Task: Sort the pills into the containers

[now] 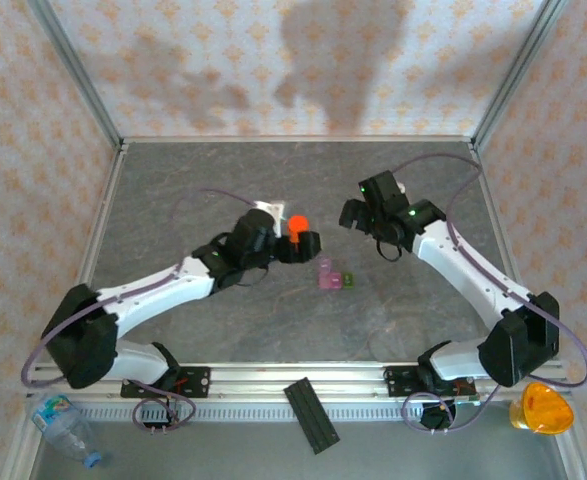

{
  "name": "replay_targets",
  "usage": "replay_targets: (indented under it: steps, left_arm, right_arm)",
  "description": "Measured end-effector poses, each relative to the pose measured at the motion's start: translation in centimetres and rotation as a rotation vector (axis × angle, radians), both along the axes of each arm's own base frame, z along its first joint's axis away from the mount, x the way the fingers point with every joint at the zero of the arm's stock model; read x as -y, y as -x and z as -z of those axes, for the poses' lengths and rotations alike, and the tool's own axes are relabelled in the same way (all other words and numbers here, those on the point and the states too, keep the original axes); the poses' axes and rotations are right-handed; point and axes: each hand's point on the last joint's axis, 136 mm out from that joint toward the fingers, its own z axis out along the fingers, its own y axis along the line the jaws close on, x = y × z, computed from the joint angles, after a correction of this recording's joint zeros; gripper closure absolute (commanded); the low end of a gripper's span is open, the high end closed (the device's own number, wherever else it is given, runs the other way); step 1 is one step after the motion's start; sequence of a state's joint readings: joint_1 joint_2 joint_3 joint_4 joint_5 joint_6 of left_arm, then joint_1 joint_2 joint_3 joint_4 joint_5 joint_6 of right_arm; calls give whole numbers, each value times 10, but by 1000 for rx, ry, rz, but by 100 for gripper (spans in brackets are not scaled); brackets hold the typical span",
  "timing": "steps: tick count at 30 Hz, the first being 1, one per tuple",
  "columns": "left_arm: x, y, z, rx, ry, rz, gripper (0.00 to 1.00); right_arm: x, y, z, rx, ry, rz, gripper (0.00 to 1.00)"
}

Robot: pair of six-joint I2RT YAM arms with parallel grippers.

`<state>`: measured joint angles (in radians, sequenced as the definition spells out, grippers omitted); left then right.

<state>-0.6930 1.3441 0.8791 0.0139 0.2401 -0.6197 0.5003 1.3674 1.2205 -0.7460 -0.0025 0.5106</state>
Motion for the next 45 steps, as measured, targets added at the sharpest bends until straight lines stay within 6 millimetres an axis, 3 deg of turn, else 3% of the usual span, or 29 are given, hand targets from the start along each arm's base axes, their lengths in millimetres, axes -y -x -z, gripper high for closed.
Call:
replay_targets:
  steps: [5,9,14,19,27,37,41,45]
  left_arm:
    - [-63,-40,-37,63,-12,-177,0]
    - [-104,-66,-46,62,-27,-288,0]
    - [-146,-92,-29,5,-53,-400,0]
    - [-175,-101,1,-91,-52,-468,0]
    - [-188,-92,29,-175,-34,-480,0]
    - [-175,-94,59,-273,-1,-435,0]
    - [-172,-93,63,-291,16,-424,0]
    - [-170,-93,62,-293,29,-420,0]
  right_arm:
    - [-26,-28,-14,-16,-23,-47,5]
    - [-58,-41,-11,-60,-18,-139,8]
    - [-111,-42,-4,-115,30,-298,12]
    - [-142,-36,18,-196,110,-407,13]
    - [-146,-36,51,-294,183,-450,14]
    - [-158,-36,78,-352,211,-478,18]
    - [-162,-38,87,-367,216,-481,27]
    - [-166,-39,97,-387,212,-488,48]
